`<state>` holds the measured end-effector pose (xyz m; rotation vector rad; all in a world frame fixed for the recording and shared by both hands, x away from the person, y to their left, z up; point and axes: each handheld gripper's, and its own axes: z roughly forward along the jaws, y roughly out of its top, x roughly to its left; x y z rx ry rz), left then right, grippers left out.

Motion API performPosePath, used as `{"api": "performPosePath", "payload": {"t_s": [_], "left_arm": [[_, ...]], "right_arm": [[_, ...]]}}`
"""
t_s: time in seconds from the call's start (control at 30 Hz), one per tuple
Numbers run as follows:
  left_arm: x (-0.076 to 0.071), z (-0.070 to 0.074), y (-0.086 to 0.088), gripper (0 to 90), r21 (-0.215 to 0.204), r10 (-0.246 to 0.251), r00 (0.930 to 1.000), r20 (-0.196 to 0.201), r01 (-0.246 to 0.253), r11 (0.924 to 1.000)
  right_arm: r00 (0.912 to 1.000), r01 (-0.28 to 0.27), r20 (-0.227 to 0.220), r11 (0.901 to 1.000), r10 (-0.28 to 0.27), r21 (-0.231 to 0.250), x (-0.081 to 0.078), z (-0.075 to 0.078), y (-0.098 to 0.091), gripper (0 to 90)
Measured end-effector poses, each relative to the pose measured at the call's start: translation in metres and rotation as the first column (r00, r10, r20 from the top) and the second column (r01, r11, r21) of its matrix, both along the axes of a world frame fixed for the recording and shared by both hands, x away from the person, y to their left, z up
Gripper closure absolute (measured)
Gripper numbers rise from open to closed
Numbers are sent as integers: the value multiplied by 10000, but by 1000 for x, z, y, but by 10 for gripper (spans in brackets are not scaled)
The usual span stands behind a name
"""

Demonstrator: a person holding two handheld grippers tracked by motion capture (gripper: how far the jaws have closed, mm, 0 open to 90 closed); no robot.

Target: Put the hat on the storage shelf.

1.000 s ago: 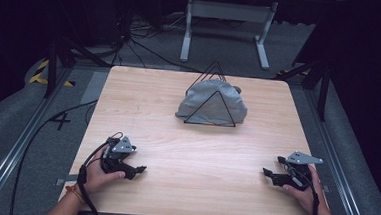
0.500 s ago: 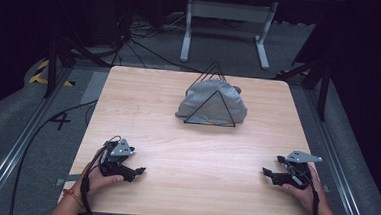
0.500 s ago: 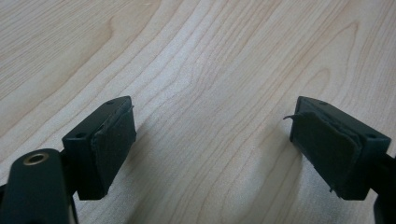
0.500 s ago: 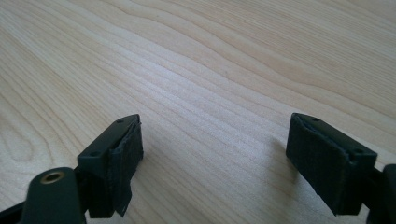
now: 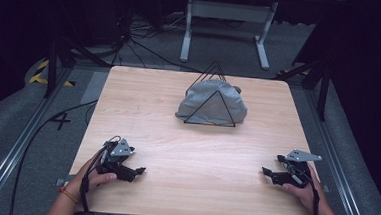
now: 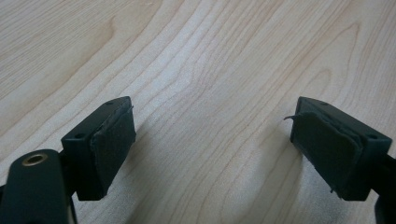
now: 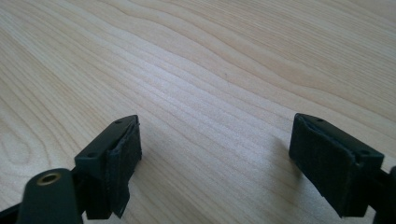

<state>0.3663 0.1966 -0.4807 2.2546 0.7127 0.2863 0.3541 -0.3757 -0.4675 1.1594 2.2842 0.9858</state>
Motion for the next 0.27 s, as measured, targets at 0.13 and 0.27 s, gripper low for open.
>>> {"api": "performPosePath", "payload": {"t_s": [0.13, 0.27], "left_arm": [[1, 0, -1, 124, 63, 95, 10000, -23, -95, 9999], [1, 0, -1, 98, 96, 184, 9998, -117, -183, 9998]], "right_arm": [[10000, 47, 9, 10000, -47, -32, 0, 0, 0, 165], [10000, 46, 17, 10000, -46, -36, 0, 0, 0, 165]]}}
